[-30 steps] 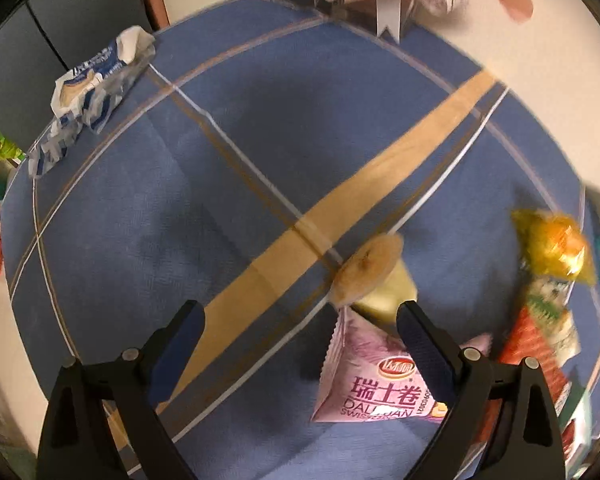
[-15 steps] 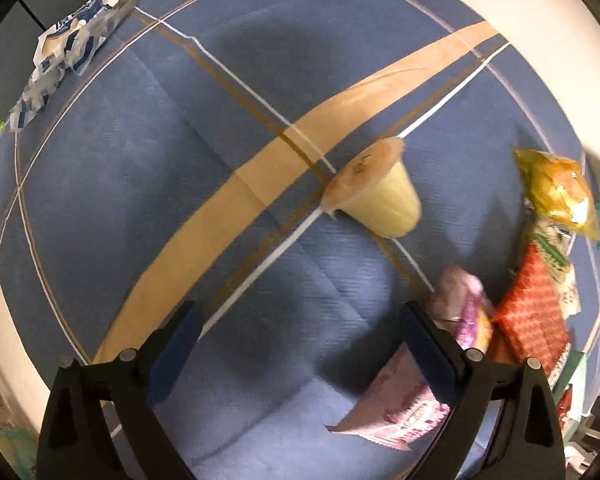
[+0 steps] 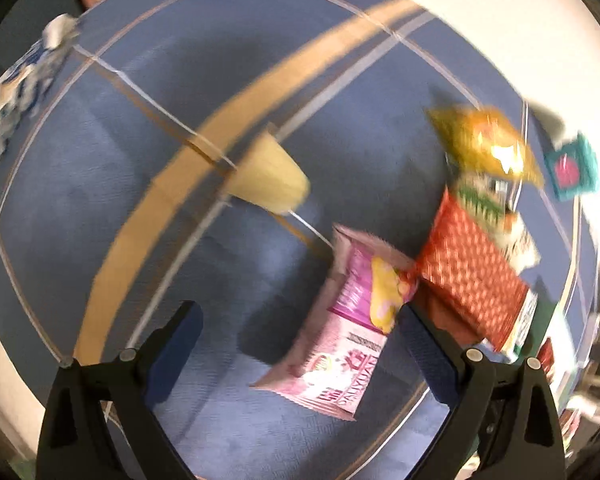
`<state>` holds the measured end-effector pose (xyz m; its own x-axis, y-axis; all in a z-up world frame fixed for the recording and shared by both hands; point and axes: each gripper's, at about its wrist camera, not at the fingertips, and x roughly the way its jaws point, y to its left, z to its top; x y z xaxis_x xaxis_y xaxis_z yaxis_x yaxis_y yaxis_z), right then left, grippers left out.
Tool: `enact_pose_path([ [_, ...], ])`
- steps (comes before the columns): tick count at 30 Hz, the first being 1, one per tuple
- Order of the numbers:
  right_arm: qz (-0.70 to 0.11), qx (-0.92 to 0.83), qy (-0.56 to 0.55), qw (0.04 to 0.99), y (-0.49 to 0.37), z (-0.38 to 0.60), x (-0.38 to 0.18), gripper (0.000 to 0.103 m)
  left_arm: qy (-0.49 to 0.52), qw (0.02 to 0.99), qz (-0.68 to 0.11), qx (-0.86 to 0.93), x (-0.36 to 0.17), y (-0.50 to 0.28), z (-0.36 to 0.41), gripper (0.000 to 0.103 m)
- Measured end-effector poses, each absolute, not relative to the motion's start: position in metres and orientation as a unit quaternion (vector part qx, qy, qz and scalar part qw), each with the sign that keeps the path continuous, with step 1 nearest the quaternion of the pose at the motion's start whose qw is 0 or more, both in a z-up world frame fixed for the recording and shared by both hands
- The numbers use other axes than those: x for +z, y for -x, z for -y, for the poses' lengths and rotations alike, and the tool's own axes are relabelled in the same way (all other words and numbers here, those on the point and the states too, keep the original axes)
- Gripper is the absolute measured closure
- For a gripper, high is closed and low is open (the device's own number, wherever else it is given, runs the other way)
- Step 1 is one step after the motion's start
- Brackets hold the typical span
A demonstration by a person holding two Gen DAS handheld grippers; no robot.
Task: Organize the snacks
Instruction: 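Move the left tool to the pink Swiss roll pack and lower it, then grasp the pink Swiss roll pack with the left tool while the right tool grasps the red wafer pack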
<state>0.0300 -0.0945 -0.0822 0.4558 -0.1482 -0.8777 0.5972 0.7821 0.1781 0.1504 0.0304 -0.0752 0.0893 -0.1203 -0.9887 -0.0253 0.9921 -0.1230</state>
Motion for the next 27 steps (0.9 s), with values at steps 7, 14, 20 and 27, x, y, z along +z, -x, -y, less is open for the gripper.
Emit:
enact_pose_path([
  [7,-0.479,-0.239,-0.238,0.81,-0.042,0.091,-0.089,0.0,0.076,0.722,-0.687,-0.046,-0.089,-0.158,-0.024,0.005],
  [14,-0.481,-0.253,-0.228,0.808,-0.055,0.09,-0.089,0.0,0.094,0.723,-0.681,-0.07,-0.087,-0.169,-0.023,0.024],
  [20,-0.486,-0.255,-0.214,0.808,-0.069,0.083,-0.091,0.0,0.121,0.721,-0.676,-0.092,-0.078,-0.176,-0.037,0.05],
  [27,-0.481,-0.256,-0.215,0.81,-0.085,0.076,-0.09,0.0,0.157,0.717,-0.672,-0.095,-0.081,-0.189,-0.063,0.059],
])
